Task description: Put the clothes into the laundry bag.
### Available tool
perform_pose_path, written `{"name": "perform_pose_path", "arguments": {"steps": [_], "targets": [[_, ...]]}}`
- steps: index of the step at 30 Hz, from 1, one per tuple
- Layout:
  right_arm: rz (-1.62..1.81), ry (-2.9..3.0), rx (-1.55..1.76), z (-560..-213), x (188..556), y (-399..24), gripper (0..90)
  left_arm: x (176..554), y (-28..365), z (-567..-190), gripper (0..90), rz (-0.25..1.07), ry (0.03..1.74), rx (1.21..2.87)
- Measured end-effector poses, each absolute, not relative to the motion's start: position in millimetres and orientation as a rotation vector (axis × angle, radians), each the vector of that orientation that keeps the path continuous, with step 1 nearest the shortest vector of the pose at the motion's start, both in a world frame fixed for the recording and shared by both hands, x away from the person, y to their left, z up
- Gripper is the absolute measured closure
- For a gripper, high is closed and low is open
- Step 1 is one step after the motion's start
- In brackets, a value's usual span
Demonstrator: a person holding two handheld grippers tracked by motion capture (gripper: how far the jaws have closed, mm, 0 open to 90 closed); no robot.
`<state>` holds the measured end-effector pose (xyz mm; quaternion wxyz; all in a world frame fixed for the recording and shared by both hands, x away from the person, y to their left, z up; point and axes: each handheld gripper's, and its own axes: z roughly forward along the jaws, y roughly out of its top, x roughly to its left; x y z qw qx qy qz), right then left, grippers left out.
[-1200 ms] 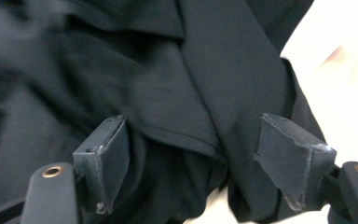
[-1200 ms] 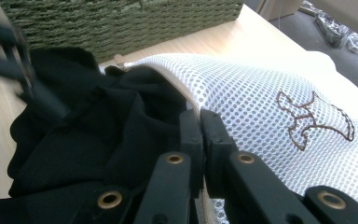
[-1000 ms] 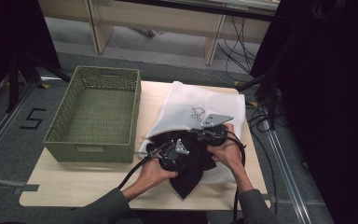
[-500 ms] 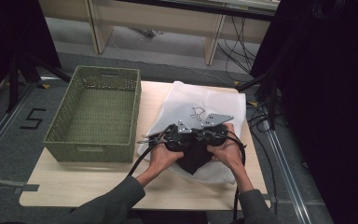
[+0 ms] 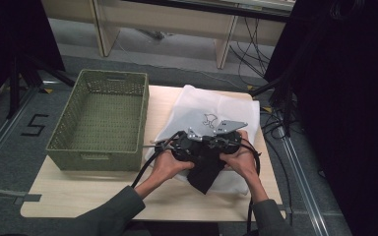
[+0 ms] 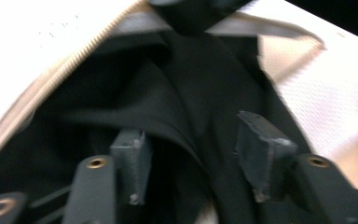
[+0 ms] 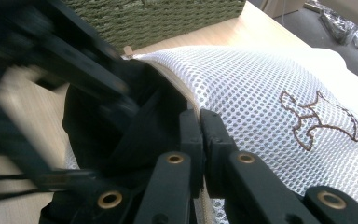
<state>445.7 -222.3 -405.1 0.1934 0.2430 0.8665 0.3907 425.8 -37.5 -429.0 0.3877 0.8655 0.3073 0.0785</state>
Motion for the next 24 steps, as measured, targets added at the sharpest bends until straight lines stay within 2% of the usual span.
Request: {"name": "perform_pose_path", "arguments": {"steps": [1, 5, 9, 10, 11, 12, 16, 19, 20, 21, 22, 23, 24], "targets": [[1.098, 2.424, 0.676, -405.3, 446.2, -222.5, 89.3, 422.8, -32.8, -422.1, 39.2, 0.203, 0.76, 2.222], [1.103, 2.419, 0.679, -405.2, 446.2, -222.8, 89.2, 418.9, -13.7, -398.5, 37.7, 0.228, 0.73, 2.227], [1.102, 2.425, 0.692, -404.9, 445.7, -222.5, 89.2, 434.6, -1.7, -387.1, 43.4, 0.348, 0.733, 2.237], [1.104, 2.42, 0.691, -404.8, 445.5, -222.5, 89.2, 438.4, -1.3, -387.7, 48.0, 0.367, 0.746, 2.229], [1.104, 2.42, 0.691, -404.8, 445.5, -222.5, 89.2, 443.8, -1.1, -388.7, 48.0, 0.399, 0.738, 2.245], [1.099, 2.426, 0.698, -404.5, 445.2, -222.8, 89.3, 449.2, -1.7, -391.5, 55.2, 0.437, 0.717, 2.272], [1.105, 2.421, 0.693, -404.7, 445.5, -222.6, 89.3, 473.4, -4.8, -410.6, 57.3, 0.529, 0.741, 2.373], [1.105, 2.421, 0.69, -404.5, 445.7, -222.7, 89.2, 484.1, -10.5, -423.0, 54.7, 0.577, 0.715, 2.387], [1.103, 2.423, 0.691, -404.7, 446.1, -222.7, 89.3, 486.1, -12.3, -424.8, 59.1, 0.608, 0.669, 2.404], [1.103, 2.423, 0.691, -404.7, 446.1, -222.7, 89.3, 487.8, -14.2, -426.7, 59.1, 0.646, 0.637, 2.415], [1.1, 2.424, 0.692, -404.9, 446.3, -222.7, 89.2, 489.3, -15.3, -428.0, 70.3, 0.647, 0.619, 2.421], [1.1, 2.424, 0.692, -404.9, 446.3, -222.7, 89.2, 490.3, -16.8, -429.7, 70.3, 0.64, 0.604, 2.407], [1.097, 2.426, 0.697, -405.2, 445.6, -222.1, 89.2, 489.9, -17.3, -429.7, 76.2, 0.645, 0.593, 2.404]]}}
